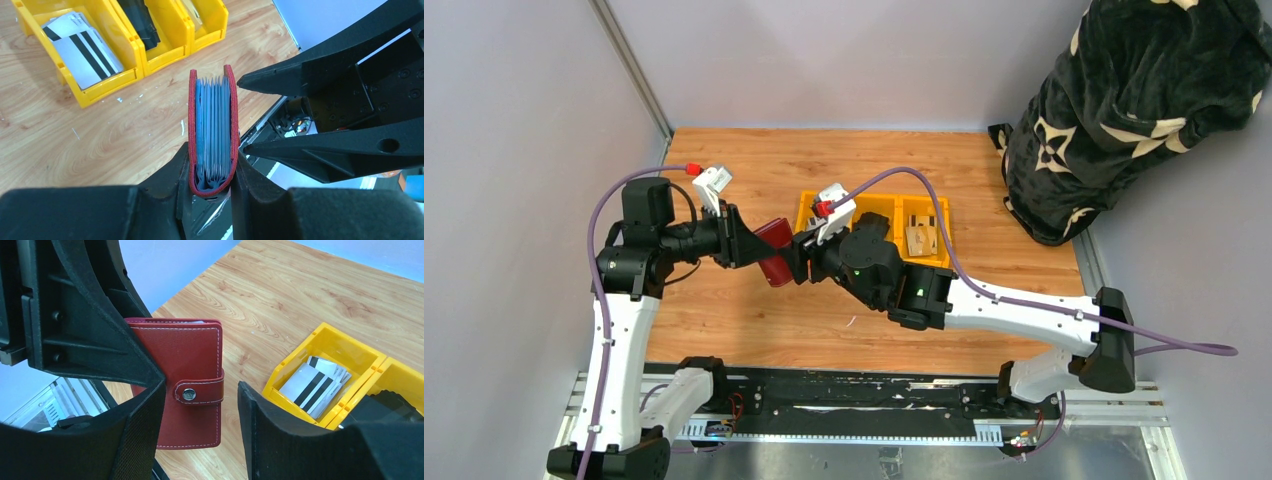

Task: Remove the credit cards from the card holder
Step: Open the card holder.

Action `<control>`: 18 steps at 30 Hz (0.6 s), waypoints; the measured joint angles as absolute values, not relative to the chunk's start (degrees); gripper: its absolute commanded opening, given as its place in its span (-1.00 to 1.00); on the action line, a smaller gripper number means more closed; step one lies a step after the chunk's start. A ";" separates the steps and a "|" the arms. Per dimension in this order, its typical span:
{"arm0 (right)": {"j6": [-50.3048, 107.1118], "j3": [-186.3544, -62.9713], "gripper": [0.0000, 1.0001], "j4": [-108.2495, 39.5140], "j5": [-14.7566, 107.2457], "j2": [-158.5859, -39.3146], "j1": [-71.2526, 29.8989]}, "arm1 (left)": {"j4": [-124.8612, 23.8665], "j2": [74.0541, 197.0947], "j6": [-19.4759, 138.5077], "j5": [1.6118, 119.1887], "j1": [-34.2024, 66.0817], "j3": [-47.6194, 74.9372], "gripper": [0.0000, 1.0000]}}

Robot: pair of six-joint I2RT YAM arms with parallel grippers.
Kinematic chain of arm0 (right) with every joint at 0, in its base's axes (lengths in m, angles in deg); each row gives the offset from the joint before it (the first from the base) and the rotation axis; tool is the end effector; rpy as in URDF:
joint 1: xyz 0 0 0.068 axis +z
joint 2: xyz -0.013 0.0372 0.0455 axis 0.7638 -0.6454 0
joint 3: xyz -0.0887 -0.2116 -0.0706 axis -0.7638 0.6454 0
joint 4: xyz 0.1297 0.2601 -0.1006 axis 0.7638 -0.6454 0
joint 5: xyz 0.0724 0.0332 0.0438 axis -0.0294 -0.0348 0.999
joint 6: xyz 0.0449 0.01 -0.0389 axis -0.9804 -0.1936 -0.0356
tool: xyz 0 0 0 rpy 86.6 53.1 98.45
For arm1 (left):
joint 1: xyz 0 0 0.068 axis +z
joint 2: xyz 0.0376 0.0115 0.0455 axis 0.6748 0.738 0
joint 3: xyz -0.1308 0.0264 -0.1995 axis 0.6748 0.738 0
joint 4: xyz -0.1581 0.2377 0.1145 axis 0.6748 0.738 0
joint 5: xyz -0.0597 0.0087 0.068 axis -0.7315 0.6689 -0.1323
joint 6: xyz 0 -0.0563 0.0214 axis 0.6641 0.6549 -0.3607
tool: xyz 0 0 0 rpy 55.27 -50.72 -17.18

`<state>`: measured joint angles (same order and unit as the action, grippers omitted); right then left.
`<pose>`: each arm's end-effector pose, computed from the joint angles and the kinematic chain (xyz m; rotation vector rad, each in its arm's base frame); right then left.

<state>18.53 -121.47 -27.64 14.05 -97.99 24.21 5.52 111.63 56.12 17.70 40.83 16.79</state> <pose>0.1263 0.3738 0.3571 -0.4793 1.5976 0.8804 0.2197 -0.0409 0.3788 0.3783 2.0887 -1.0690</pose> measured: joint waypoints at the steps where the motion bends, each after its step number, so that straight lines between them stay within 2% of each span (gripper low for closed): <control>1: 18.55 -121.52 0.15 -27.64 14.05 -98.12 24.21 | 5.52 111.63 56.14 17.68 40.83 16.77 -1.00; 12: 19.21 -122.22 -0.02 -28.03 13.89 -100.00 24.35 | 5.71 111.63 56.52 18.07 40.85 16.55 -1.00; 18: 21.46 -125.21 -0.47 -28.93 10.92 -102.51 25.59 | 5.71 111.65 56.71 19.32 41.16 16.07 -1.00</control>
<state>21.46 -125.21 -28.93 10.92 -102.51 25.59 5.71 111.65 56.71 19.32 41.16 16.07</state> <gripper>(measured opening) 0.360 0.278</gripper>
